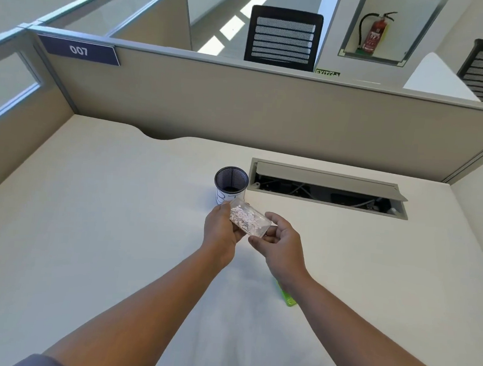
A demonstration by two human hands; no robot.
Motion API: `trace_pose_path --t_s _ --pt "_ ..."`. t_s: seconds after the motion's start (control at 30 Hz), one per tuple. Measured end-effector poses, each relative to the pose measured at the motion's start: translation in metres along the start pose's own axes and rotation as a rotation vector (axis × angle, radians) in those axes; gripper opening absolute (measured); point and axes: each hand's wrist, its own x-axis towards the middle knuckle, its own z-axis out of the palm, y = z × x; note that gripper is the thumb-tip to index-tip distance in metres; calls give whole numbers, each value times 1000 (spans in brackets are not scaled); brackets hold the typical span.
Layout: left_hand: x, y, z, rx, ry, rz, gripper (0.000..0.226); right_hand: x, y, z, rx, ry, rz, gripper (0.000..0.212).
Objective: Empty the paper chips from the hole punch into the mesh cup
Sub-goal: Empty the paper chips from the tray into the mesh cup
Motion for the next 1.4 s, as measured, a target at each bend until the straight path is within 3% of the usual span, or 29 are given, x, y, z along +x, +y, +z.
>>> trace_pose_path --t_s 0.2,0.33,0.43,0.7,0.97,1.27,1.4 --pt "13 11 -3 207 92 251 16 23 -12 -5 38 4 -21 64" --pt "32 21 -8 621 126 469 45 44 -23 -5 14 30 -37 63" --pt "49 29 -13 942 66 557 66 64 -31 -2 -42 29 -38 64" --pt "82 46 -12 1249 -74 589 108 109 -47 6 -221 -31 -20 66" --pt "101 58 -5 1298 -64 580 92 134 -62 26 -469 -132 -116 71" --pt "102 63 -4 1327 -82 549 89 145 -71 45 -779 -266 -324 67" --pt "102 67 -4 1346 -98 537 61 142 -74 49 -1016 -325 -499 55"
